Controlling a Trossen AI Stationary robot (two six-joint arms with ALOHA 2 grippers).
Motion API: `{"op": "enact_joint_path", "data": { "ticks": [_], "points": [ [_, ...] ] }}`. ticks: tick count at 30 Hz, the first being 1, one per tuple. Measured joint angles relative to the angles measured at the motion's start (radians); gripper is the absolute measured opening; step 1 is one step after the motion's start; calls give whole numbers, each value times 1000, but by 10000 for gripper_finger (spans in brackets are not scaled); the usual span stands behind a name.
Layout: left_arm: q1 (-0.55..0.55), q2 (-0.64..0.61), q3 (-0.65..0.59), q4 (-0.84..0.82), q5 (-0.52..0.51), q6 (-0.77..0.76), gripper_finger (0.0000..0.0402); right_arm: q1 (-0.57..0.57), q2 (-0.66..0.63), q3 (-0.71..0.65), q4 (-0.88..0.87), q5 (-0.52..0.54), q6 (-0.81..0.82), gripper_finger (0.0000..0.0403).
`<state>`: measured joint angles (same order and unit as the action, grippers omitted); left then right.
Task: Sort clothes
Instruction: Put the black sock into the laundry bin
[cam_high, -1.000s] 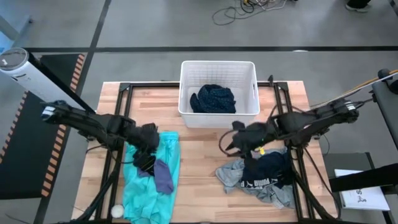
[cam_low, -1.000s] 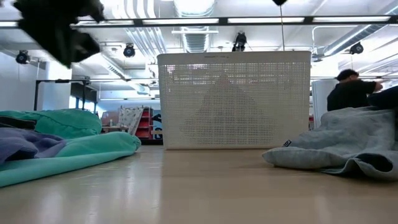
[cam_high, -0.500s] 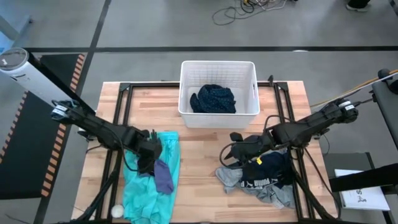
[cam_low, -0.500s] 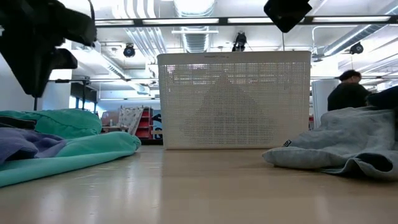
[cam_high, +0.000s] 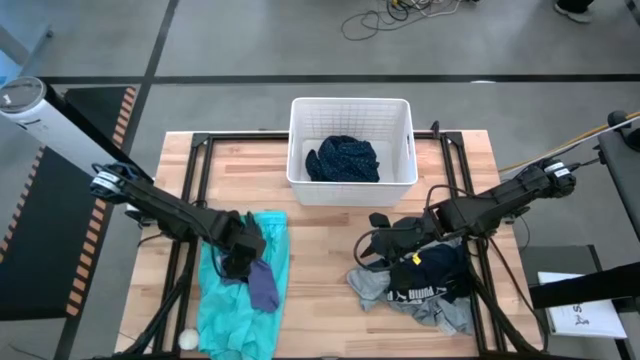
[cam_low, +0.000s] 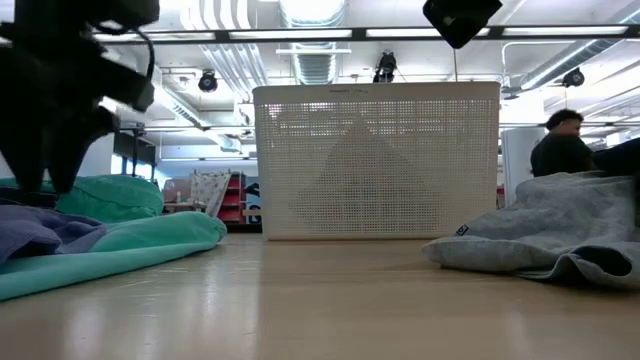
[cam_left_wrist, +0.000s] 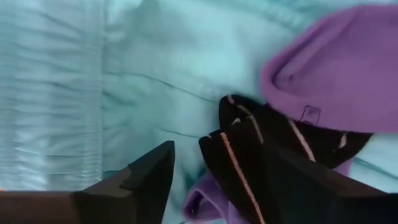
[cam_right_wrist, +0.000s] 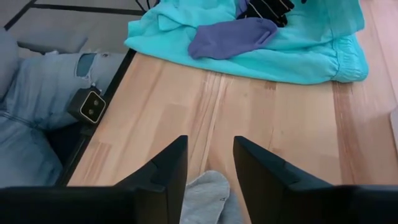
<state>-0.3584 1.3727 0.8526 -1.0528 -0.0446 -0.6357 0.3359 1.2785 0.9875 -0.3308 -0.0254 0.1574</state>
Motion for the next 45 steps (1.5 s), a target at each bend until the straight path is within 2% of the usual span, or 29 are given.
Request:
{"op": "enact_joint_path", "data": {
  "ticks": [3, 6, 9, 13, 14, 20, 26, 31, 35, 40, 45],
  "points": [
    [0, 0, -41, 50, 42, -3, 242, 0, 0, 0, 0, 0, 3, 109],
    [-1, -6, -66, 99, 61, -6, 218, 0, 0, 0, 0, 0, 3, 105],
    [-3, -8, -68, 107, 54, 31, 156, 0, 0, 0, 0, 0, 2, 103],
    [-3, -12, -56, 102, 34, 70, 32, 0, 0, 0, 0, 0, 2, 104],
    [-3, -16, -50, 103, 32, 67, 17, 0, 0, 0, 0, 0, 2, 105],
    [-5, -61, 24, 96, -55, 66, 5, 0, 0, -14, -30, 4, -1, 92],
    [-5, -151, 155, 93, -200, 126, 2, 0, 0, -100, -37, 52, 35, 49],
    [-4, -204, 296, 113, -387, 248, 1, 0, 0, -150, -32, 54, 92, 11],
    [22, -220, 384, 211, -521, 418, 1, 0, 0, -153, -20, 54, 103, 1],
    [120, -215, 416, 470, -526, 730, 1, 0, 0, -151, 13, 54, 79, 3],
    [301, -174, 436, 658, -398, 920, 0, 0, 0, -149, 19, 54, 67, 3]
  ]
}}
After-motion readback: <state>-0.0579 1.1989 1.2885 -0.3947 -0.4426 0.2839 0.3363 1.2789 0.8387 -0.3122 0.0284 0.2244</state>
